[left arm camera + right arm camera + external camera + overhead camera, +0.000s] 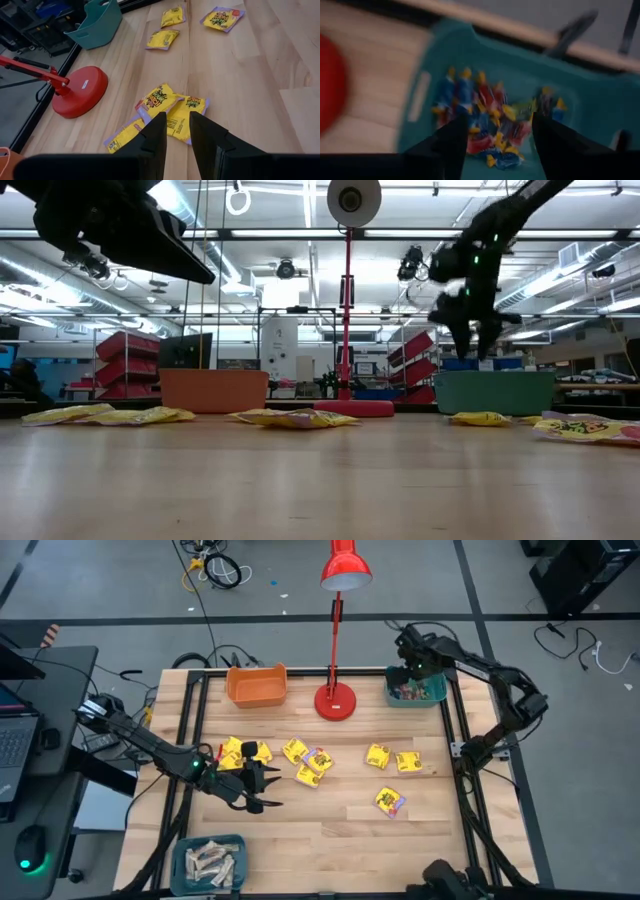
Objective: Sort candy
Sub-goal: Put the yellow candy into the orange bin
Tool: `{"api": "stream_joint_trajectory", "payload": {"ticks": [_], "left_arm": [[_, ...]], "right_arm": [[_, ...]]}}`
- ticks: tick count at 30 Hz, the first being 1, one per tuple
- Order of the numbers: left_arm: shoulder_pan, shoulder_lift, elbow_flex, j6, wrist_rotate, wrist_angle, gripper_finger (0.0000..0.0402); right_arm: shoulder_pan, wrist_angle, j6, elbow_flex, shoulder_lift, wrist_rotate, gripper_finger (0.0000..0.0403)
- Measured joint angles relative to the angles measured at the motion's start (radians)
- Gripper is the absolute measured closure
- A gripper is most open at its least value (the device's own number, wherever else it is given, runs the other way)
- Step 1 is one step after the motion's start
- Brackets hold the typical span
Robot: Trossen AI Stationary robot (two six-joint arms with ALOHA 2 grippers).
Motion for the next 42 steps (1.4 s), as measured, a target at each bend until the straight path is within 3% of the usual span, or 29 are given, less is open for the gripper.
{"api": "stream_joint_trajectory", "payload": {"ticks": [7,12,17,27,31,37,42], "left_arm": [[0.0,0.0,0.05,-0.125,0.087,-0.029,0.0314],[-0.001,0.0,0.107,-0.179,0.138,-0.076,0.0314],[0.0,0.0,0.178,-0.197,0.137,-0.148,0.0314],[0.0,0.0,0.288,-0.423,0.128,-0.531,0.0314],[0.0,0.0,0.29,-0.465,0.18,-0.641,0.0314],[0.0,0.0,0.28,-0.597,0.187,-0.731,0.0314],[0.0,0.0,0.28,-0.624,0.125,-0.726,0.0314]], "right_arm": [[0.156,0.031,-0.068,0.038,-0.248,-0.001,0.0213],[0.382,0.182,-0.128,-0.015,-0.396,0.008,0.0223],[0.6,0.398,-0.227,-0.115,-0.45,0.035,0.0231],[0.848,0.712,-0.335,-0.286,-0.426,0.059,0.0237],[0.907,0.866,-0.345,-0.35,-0.382,0.06,0.0237],[0.961,1.108,-0.347,-0.387,-0.244,0.062,0.0238],[0.983,1.307,-0.353,-0.372,-0.083,0.084,0.0238]]}}
